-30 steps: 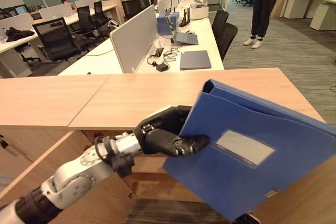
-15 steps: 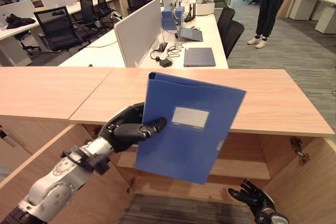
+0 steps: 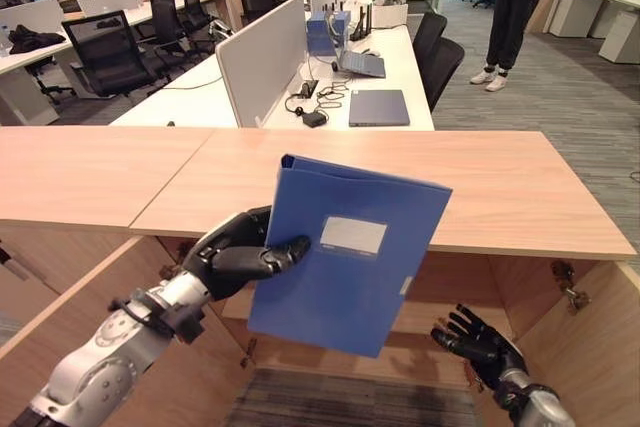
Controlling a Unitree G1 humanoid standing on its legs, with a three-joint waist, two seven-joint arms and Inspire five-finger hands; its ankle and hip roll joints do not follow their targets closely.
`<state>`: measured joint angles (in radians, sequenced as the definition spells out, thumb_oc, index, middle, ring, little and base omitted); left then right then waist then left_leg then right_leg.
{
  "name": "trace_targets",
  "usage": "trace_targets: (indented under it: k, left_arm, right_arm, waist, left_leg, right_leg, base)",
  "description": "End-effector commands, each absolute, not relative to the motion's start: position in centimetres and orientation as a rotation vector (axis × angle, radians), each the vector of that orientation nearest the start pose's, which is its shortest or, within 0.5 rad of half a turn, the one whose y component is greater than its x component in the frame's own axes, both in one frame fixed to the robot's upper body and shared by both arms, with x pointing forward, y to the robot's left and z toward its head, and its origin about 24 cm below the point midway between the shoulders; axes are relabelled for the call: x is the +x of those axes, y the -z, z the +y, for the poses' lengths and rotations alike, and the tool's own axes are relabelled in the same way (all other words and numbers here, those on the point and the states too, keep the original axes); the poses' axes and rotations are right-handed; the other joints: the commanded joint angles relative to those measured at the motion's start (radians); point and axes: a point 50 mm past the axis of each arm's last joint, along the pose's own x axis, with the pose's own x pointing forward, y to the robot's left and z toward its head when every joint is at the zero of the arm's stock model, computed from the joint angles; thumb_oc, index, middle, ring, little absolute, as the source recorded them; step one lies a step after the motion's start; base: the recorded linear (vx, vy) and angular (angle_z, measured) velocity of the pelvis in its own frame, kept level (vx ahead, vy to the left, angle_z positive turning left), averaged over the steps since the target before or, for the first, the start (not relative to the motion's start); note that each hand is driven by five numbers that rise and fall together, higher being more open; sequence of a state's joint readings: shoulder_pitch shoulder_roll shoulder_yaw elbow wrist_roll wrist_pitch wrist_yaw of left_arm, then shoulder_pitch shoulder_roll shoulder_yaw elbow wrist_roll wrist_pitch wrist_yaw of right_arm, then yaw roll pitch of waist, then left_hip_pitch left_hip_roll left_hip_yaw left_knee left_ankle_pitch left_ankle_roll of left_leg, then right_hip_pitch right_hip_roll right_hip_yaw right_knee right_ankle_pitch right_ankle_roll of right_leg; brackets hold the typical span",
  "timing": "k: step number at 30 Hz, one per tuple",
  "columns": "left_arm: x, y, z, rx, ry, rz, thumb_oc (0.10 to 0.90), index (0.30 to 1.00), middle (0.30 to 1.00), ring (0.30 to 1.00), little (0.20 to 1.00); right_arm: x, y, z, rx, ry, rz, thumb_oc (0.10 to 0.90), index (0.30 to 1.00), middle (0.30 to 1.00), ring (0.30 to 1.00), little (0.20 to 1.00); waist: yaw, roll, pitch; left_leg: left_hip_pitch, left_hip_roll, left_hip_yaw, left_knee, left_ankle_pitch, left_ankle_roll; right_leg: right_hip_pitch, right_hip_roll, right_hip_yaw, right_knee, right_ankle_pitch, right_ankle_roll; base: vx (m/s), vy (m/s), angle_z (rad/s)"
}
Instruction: Put the empty folder in the office cabinet
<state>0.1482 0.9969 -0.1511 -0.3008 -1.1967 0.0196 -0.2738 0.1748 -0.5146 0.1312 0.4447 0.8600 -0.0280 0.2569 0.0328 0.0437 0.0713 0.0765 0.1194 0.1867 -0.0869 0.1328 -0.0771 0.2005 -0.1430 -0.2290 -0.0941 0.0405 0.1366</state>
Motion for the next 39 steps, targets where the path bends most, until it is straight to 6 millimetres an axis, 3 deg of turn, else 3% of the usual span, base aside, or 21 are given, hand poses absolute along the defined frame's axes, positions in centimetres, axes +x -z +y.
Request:
trace_targets:
  k: [1, 7, 14, 26, 31, 39]
  left_arm:
    - [23.0, -17.0, 22.9, -0.221, 0.619, -0.21, 0.4, 0.3, 0.3, 0.3, 0.3]
    - [22.8, -16.7, 22.8, -0.215, 0.636, -0.214, 0.4, 0.3, 0.3, 0.3, 0.3]
    - [22.6, -16.9, 22.6, -0.209, 0.66, -0.229, 0.4, 0.3, 0.3, 0.3, 0.3]
    - [22.5, -17.0, 21.5, -0.234, 0.708, -0.259, 0.4, 0.3, 0.3, 0.3, 0.3]
    - [22.6, -17.0, 21.5, -0.217, 0.708, -0.269, 0.4, 0.3, 0.3, 0.3, 0.3]
    - [22.2, -17.6, 23.7, -0.168, 0.605, -0.312, 0.4, 0.3, 0.3, 0.3, 0.3]
  right_arm:
    - [22.5, -1.6, -25.2, 0.458, -0.267, 0.166, 0.8, 0.9, 0.9, 0.9, 0.9]
    - [23.2, -4.0, -23.1, 0.472, -0.434, 0.098, 0.8, 0.9, 0.9, 0.9, 0.9]
    - [23.2, -4.8, -21.7, 0.466, -0.525, 0.083, 0.8, 0.9, 0.9, 0.9, 0.9]
    - [23.5, -7.0, -17.5, 0.504, -0.724, 0.006, 0.8, 0.9, 0.9, 0.9, 0.9]
    - [23.4, -6.1, -17.9, 0.477, -0.707, 0.049, 0.8, 0.9, 0.9, 0.9, 0.9]
    - [22.7, -4.8, -21.4, 0.482, -0.54, 0.069, 0.8, 0.9, 0.9, 0.9, 0.9]
  waist:
    - [0.0, -0.03, 0.011]
    - [-0.003, -0.028, 0.006]
    - [-0.001, -0.028, 0.003]
    - [0.007, -0.03, 0.002]
    - [0.007, -0.029, 0.001]
    - [0.007, -0.031, -0.003]
  left_leg:
    - [0.108, -0.027, -0.004, 0.0, -0.121, -0.021]
    - [0.108, -0.028, -0.001, 0.0, -0.121, -0.02]
    - [0.107, -0.028, 0.001, 0.0, -0.121, -0.019]
    - [0.103, -0.024, 0.008, 0.0, -0.12, -0.019]
    - [0.1, -0.024, 0.004, 0.0, -0.119, -0.019]
    - [0.099, -0.026, -0.008, 0.0, -0.121, -0.019]
  right_leg:
    - [-0.014, 0.019, 0.008, 0.047, -0.079, 0.016]
    - [-0.017, 0.019, 0.013, 0.049, -0.079, 0.017]
    - [-0.018, 0.02, 0.014, 0.046, -0.077, 0.017]
    - [-0.022, 0.023, 0.017, 0.039, -0.073, 0.017]
    - [-0.023, 0.023, 0.018, 0.041, -0.076, 0.015]
    - [-0.022, 0.025, 0.014, 0.045, -0.082, 0.013]
  base:
    - [0.0, 0.0, 0.0]
    - [0.0, 0.0, 0.0]
    - [0.0, 0.0, 0.0]
    - [0.0, -0.002, -0.02]
    - [0.0, 0.0, -0.01]
    - [0.0, 0.0, 0.0]
